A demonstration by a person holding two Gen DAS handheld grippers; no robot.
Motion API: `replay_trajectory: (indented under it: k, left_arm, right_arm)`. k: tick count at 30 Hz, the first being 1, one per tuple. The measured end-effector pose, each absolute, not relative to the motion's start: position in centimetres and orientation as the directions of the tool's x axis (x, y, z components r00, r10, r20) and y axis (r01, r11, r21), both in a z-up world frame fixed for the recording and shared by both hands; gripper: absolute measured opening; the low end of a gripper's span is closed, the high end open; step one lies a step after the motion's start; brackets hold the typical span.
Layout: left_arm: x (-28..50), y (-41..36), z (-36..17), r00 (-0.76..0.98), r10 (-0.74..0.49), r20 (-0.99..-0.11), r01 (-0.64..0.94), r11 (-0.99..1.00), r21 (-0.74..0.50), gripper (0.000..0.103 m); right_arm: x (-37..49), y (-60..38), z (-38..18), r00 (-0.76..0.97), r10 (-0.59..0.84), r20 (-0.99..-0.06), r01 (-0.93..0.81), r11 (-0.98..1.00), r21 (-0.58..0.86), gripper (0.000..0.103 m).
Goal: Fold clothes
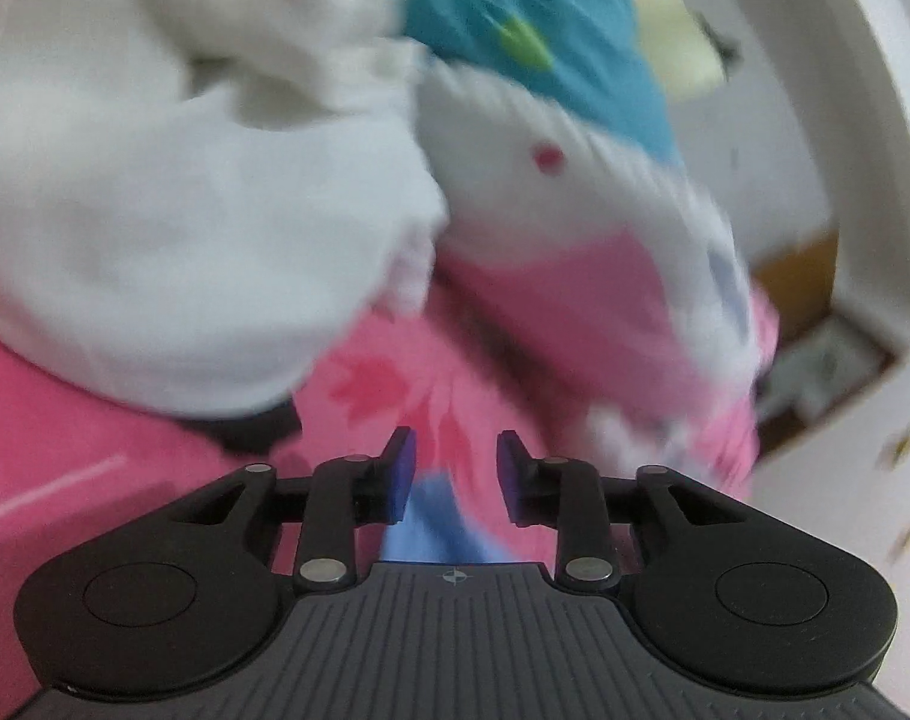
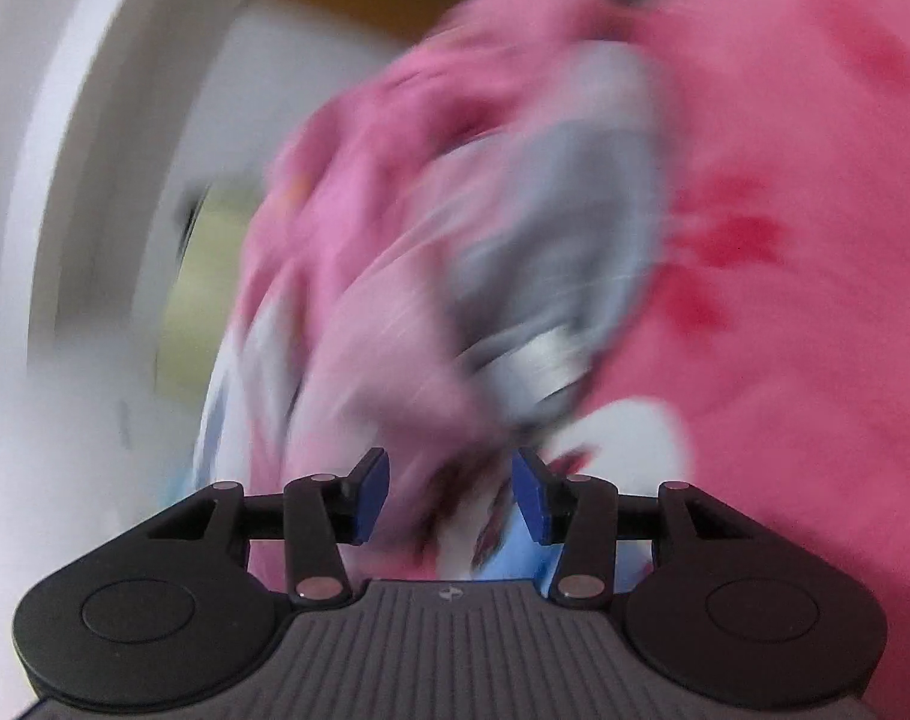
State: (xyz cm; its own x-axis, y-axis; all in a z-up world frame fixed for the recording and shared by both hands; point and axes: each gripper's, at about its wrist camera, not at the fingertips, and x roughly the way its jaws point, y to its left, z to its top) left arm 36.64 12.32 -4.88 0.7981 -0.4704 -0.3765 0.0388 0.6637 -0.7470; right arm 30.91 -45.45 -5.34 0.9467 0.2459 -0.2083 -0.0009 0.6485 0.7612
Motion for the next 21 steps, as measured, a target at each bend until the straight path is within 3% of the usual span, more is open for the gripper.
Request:
replay_trajectory:
  k: [2,4,8,11,15,18,21]
  left_arm:
    - [35.2,10.3,-4.2,0.770,-0.475,-0.427,0.112,0.759,-0.641,0.033]
    - [33.1,8.7,-4.3,0.764,-0.466,-0.446,0.193,0.825,-0.531,0.035]
    - [32.2,7.1,-6.3,0.736,-0.454,-0.502,0.253,0.873,-0.418,0.035]
    - [32.5,7.2,-7.8,0.735,-0.451,-0.506,0.254,0.876,-0.410,0.035]
    - [33.3,7.9,-7.8,0.732,-0.487,-0.477,0.248,0.842,-0.479,0.035]
    - [33.8,8.2,-7.8,0.736,-0.496,-0.460,0.230,0.823,-0.520,0.035]
    - [33.8,8.7,-7.9,0.750,-0.488,-0.445,0.205,0.812,-0.546,0.035]
  right_arm:
    - [30.4,-39.9,-2.3,0.892,0.341,-0.297,-0.118,0.809,0.576,0.039]
    - [30.6,-34.6,-1.4,0.812,0.400,-0.424,-0.205,0.877,0.434,0.019]
    - [33.1,-25.8,-3.1,0.634,0.394,-0.666,-0.327,0.916,0.230,0.012]
    - [37.5,-22.7,-5.3,0.597,0.294,-0.747,-0.309,0.943,0.124,0.012]
    - [44.1,-23.8,-5.2,0.717,0.191,-0.670,-0.156,0.981,0.112,0.011]
    - [46.7,-27.0,-5.0,0.754,0.124,-0.645,0.061,0.965,0.257,0.012]
    - [44.1,-27.3,-3.9,0.753,0.291,-0.590,-0.009,0.901,0.434,0.012]
